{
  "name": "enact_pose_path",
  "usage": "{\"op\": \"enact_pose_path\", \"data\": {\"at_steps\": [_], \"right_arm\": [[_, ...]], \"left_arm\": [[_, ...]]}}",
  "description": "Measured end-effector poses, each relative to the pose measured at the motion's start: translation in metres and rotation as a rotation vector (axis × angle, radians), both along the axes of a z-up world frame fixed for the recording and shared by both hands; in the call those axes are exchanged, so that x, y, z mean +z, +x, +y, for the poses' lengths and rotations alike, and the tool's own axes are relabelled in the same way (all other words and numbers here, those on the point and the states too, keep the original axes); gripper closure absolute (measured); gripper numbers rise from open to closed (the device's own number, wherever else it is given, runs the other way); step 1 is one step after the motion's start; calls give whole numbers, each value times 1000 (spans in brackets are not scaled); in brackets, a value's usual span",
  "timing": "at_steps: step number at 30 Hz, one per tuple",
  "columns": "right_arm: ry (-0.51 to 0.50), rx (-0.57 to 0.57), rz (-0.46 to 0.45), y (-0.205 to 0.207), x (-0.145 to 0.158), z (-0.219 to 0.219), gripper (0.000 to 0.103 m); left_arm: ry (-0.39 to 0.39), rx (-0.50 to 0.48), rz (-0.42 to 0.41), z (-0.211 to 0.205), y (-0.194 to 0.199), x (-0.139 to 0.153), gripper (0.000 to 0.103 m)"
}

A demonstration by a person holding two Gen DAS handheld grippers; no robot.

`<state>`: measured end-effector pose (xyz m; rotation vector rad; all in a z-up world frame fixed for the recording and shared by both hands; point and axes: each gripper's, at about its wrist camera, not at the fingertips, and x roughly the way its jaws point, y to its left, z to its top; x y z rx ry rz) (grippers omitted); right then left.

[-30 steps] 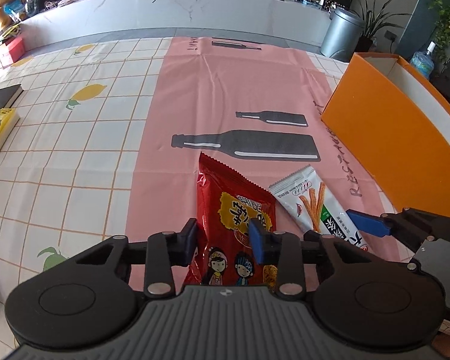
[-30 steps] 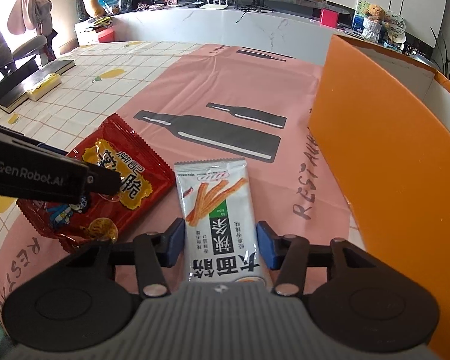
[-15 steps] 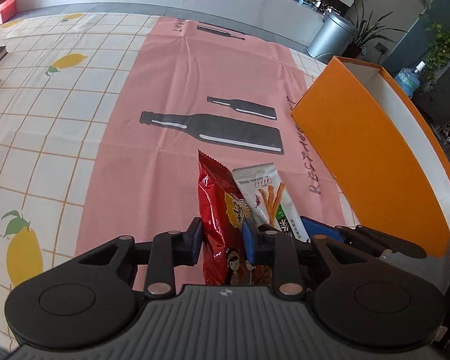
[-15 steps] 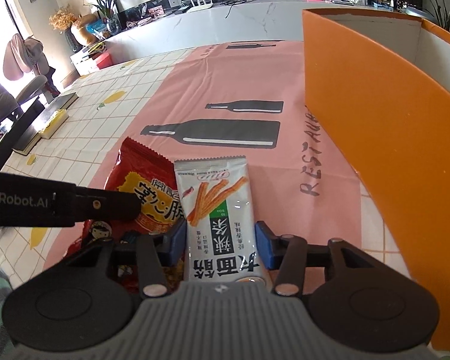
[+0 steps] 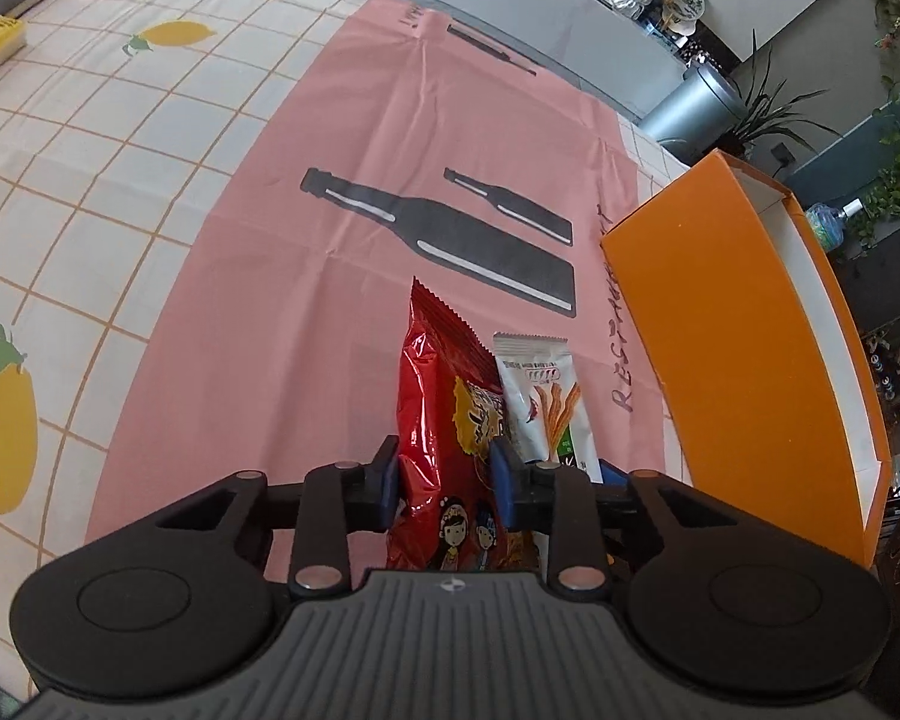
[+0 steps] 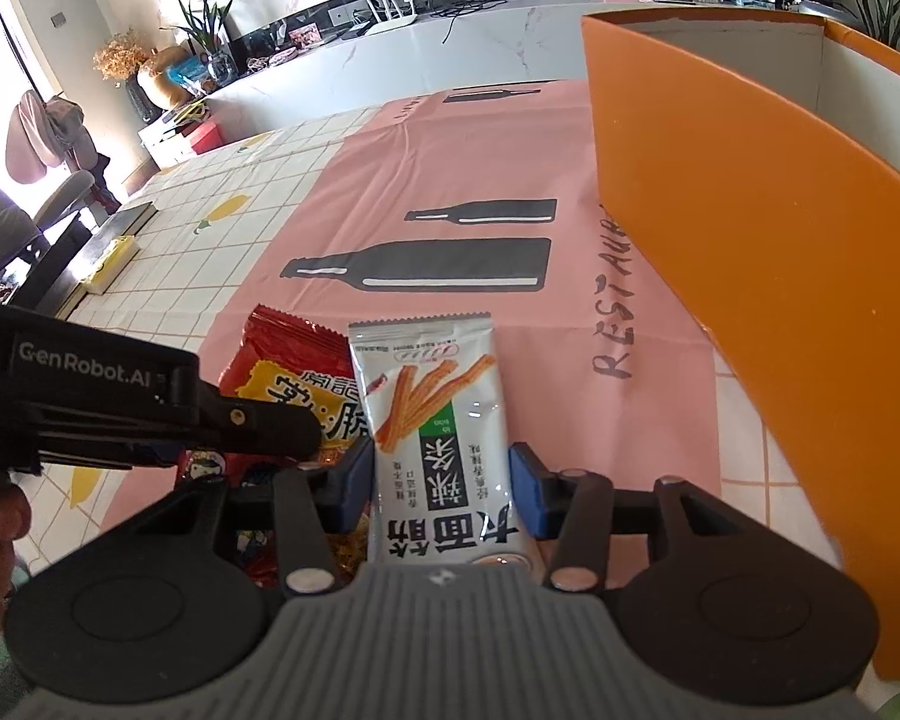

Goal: Organize snacks
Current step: 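Lift both held bags and carry them toward the orange box, then lower both bags into the orange box and open both tools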

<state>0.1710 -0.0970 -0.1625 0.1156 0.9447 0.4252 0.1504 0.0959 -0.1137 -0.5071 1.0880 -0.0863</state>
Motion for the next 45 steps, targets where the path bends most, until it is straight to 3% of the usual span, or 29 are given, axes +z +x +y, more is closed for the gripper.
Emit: {"op": "enact_pose_path", "data": {"at_steps": [7,15,25,30,34,45], "right_arm": [[22,-6,-78,-12,30,-10,57],[15,-41,-194,-33,87,-46,57],[-127,-91,-272,-24,147,-115,57],[-217,-109,-279,-7,161,-144,57],[-296,-121,-266,10,158,-162,57],[-398,-126,-151,56,114,-197,57]], "left_arm": [[87,18,-117,-8,-16,43,73],[135,20,-238,-36,-23,99,73],[126,-148,-329,-115,-2,140,73],[118,-222,-369,-152,19,147,74],[100,-263,-350,-174,41,138,74],[64,-337,-237,-208,92,93,74]]}}
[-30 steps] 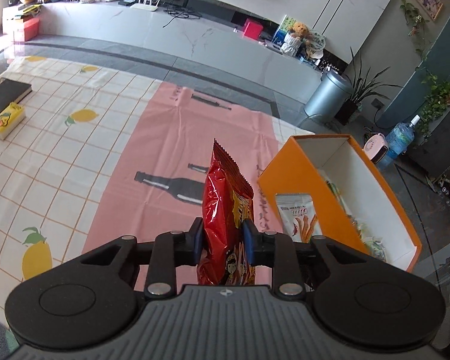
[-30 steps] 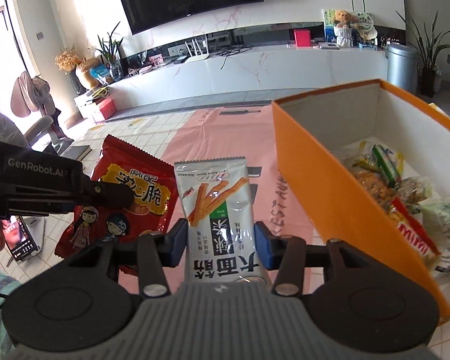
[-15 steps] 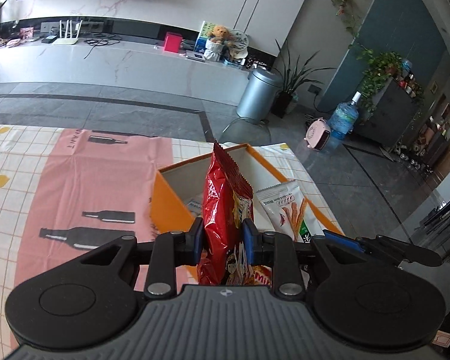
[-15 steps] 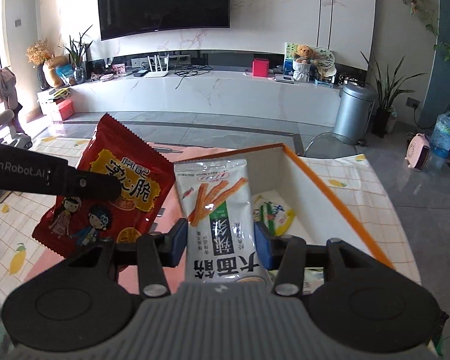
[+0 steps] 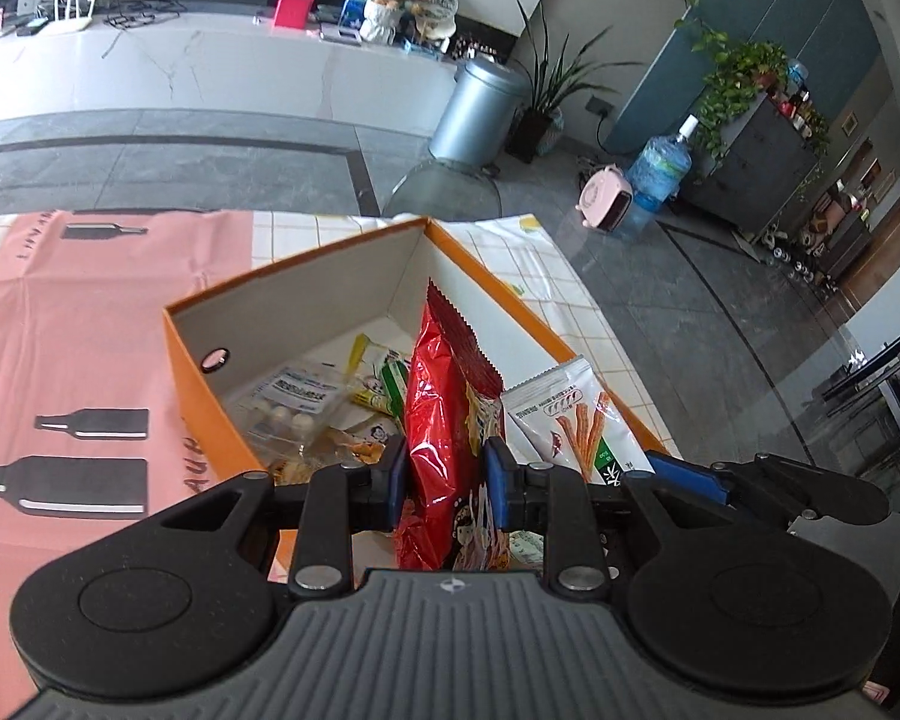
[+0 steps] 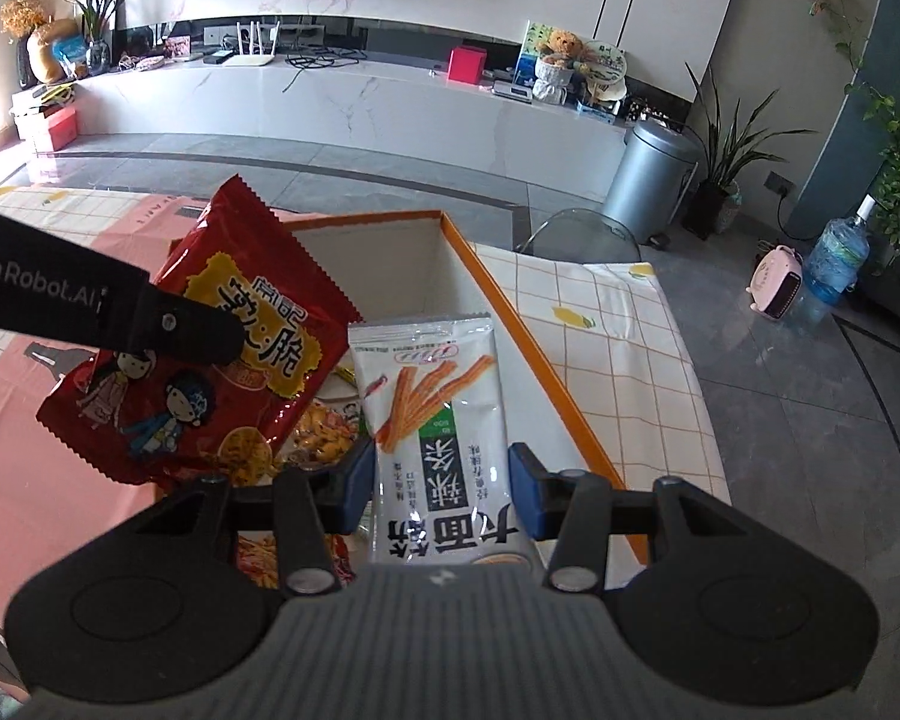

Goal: Organize snacks
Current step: 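Lower both bags into the orange box and open both tools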

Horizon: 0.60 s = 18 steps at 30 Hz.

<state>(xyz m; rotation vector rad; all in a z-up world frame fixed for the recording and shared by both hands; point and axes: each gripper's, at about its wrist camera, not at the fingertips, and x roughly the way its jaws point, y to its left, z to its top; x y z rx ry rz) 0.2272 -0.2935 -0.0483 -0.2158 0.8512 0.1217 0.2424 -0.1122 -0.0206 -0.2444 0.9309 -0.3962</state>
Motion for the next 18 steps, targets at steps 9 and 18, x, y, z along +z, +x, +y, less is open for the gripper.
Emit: {"op": "enact_pose_path", "data": {"at_steps": [9,18], "right_arm": [[-26,-1,80,23,-34,-10,57],[-27,7,128,34,-58,-15,57]], "left_arm": [[37,-42,49,-18,17,-26,74],[53,-83,92,-21,30,-41,74]]}}
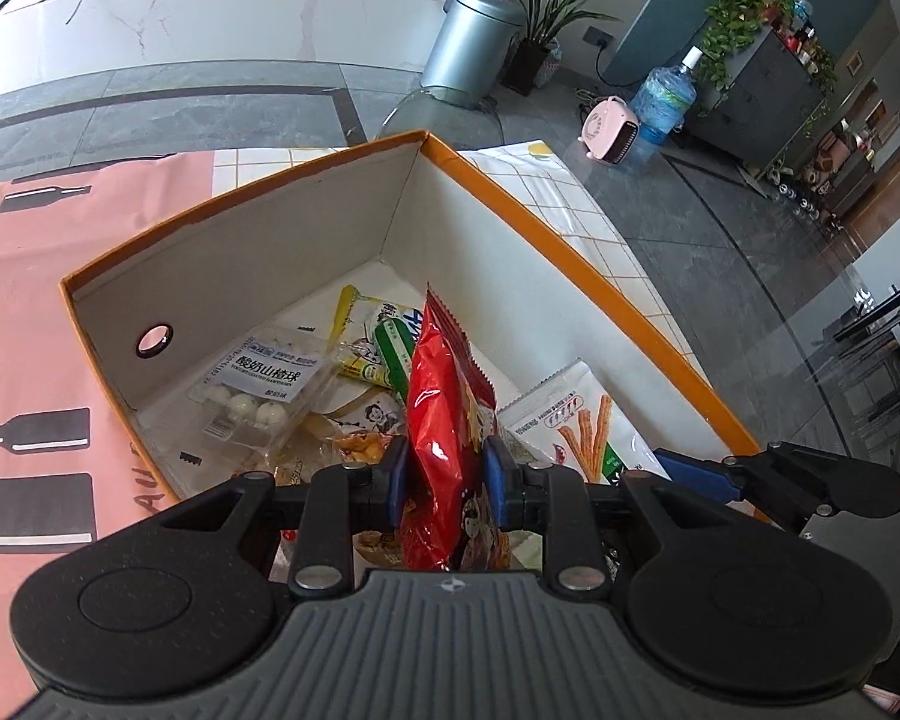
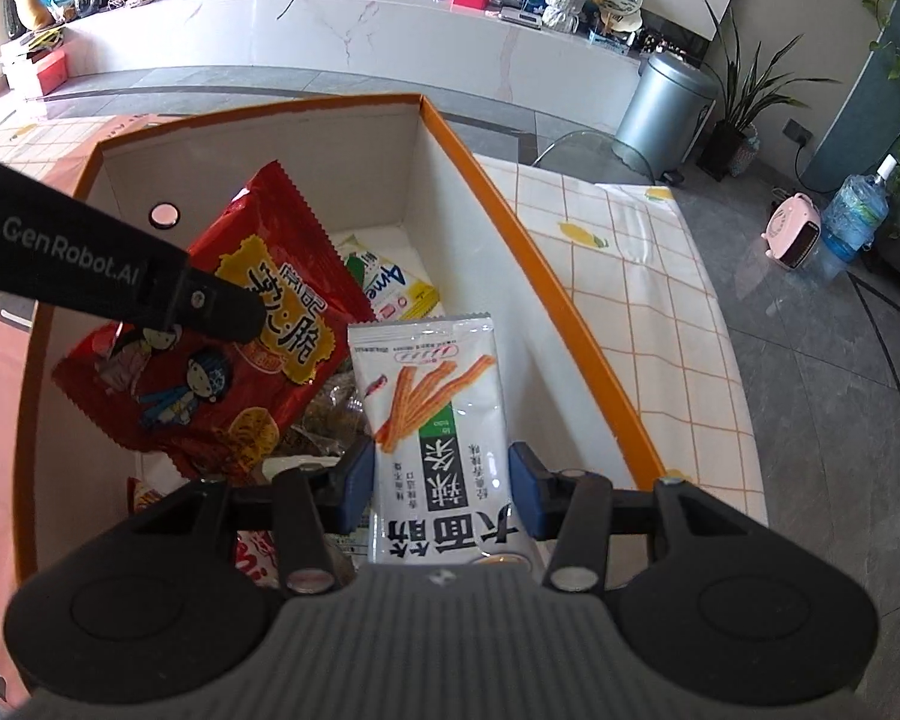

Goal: Organize snacks
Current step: 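Lower both bags into the orange box and open both tools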

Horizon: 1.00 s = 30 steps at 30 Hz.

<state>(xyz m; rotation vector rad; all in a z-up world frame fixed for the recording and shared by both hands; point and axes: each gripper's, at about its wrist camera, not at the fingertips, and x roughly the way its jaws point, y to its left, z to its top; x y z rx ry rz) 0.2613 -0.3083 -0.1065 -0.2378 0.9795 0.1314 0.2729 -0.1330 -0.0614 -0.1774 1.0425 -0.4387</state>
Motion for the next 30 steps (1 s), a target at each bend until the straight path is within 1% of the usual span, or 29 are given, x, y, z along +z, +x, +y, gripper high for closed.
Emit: {"op": "enact_pose_path", "data": {"at_steps": [2,9,11,13,14,15,16,17,19,24,25,26,27,30], "right_arm": [[8,1,3,1,-1,0,57],[23,3,26,7,-1,-3,56],[26,-5,26,9,-1,-5,56],[40,-18,29,10,1,-8,56],[50,-23,32,10,1,-9,54],[57,-27,31,10,2,-10,52],[61,-29,28,9,3,-10,51],[63,-30,24,8,5,-10,50],[66,-28,13,6,10,-10,48],[77,-32,0,-2,28,-7,47],[84,-34,0,-3,32,-7,45],[94,-39,-2,-5,38,-6,38],[104,-43,-5,-8,42,-6,34],[136,-49,-12,-17,59,-4,34]], "left_arm": [[1,-8,12,-1,1,-1,74],[47,3,22,0,1,-1,73],[67,0,14,0,-1,2,69],[82,-2,-7,1,-4,6,57],[86,-3,-18,1,-6,8,54],[93,-1,-29,2,-8,11,44],[105,1,-48,2,-10,15,36],[118,0,-67,2,-12,19,35],[145,-6,-96,2,-17,26,35],[167,-24,-150,2,-32,47,34],[174,-27,-165,3,-35,51,34],[180,-29,-180,3,-39,56,34],[189,-32,-197,5,-43,62,34],[218,-31,-247,7,-55,79,34]]}}
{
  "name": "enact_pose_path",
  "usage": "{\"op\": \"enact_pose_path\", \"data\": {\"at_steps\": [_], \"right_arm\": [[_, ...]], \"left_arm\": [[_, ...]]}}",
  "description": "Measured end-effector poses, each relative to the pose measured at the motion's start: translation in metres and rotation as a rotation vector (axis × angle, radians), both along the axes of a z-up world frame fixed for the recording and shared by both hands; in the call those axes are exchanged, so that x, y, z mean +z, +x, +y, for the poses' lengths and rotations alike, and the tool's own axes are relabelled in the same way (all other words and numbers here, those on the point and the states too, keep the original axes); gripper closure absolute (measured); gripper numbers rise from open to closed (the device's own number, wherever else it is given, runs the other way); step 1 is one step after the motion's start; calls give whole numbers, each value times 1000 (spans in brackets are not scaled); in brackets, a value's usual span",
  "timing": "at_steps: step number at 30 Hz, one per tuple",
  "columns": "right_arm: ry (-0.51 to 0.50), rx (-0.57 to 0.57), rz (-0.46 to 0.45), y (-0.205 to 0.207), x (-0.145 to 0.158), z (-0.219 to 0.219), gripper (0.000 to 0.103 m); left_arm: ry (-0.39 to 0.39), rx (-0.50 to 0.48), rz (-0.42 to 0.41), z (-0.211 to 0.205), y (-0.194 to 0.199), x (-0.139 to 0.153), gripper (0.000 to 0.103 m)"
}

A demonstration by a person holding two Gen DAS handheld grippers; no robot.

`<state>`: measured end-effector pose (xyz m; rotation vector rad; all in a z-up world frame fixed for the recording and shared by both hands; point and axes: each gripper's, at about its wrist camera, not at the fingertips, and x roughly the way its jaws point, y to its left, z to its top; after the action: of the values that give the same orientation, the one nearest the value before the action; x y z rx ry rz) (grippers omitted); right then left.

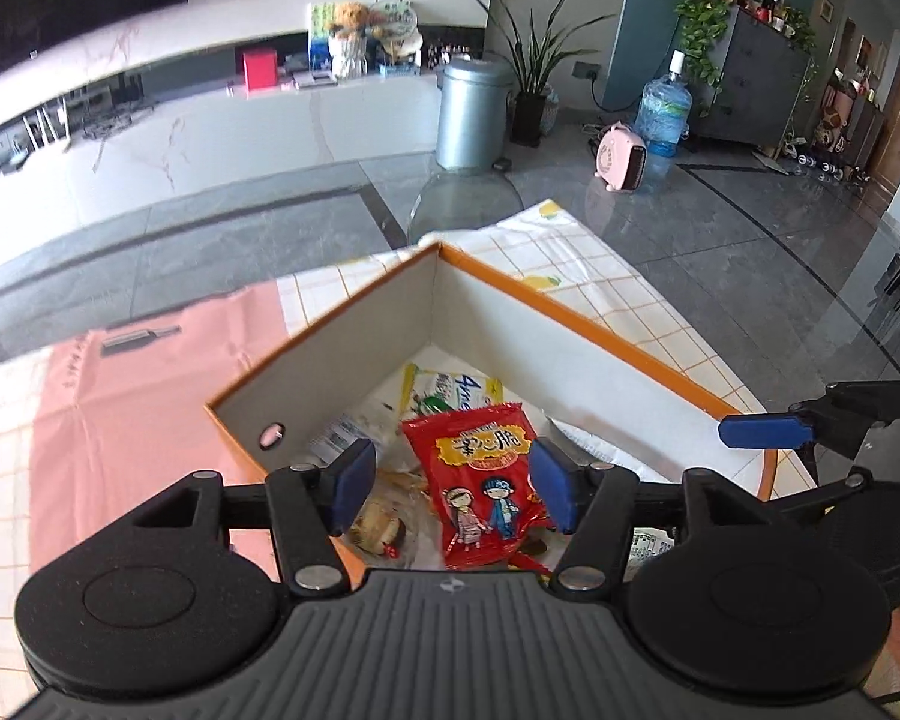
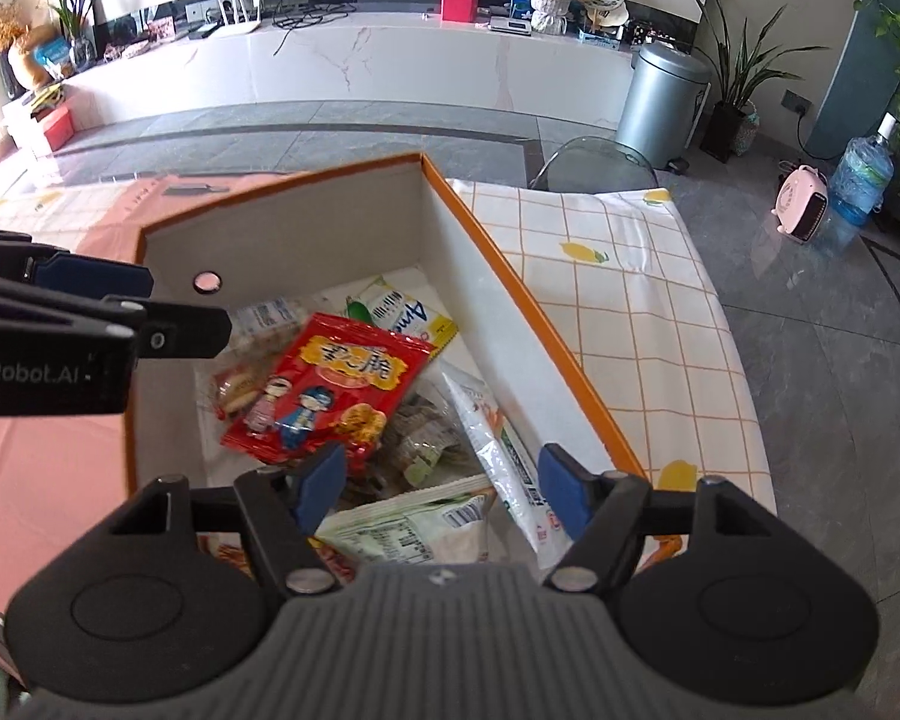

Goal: Organize snacks

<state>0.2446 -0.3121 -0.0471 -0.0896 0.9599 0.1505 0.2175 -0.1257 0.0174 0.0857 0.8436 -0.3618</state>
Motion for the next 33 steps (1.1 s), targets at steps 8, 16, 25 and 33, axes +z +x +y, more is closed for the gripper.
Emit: {"op": "enact_pose_path", "data": {"at_steps": [8,16,25,33], "right_arm": [[95,-30,-43,-39,49,10,28],[159,-65,-160,-106,80,27,26],[185,-108,-333,-186,92,62,26],[165,-130,-421,-239,81,97,26]], "left_arm": [[56,1,-122,18,-45,41,33],[118,53,-256,43,-104,62,27],[122,132,-344,71,-162,67,20],[151,153,-337,91,-196,53,17]]}}
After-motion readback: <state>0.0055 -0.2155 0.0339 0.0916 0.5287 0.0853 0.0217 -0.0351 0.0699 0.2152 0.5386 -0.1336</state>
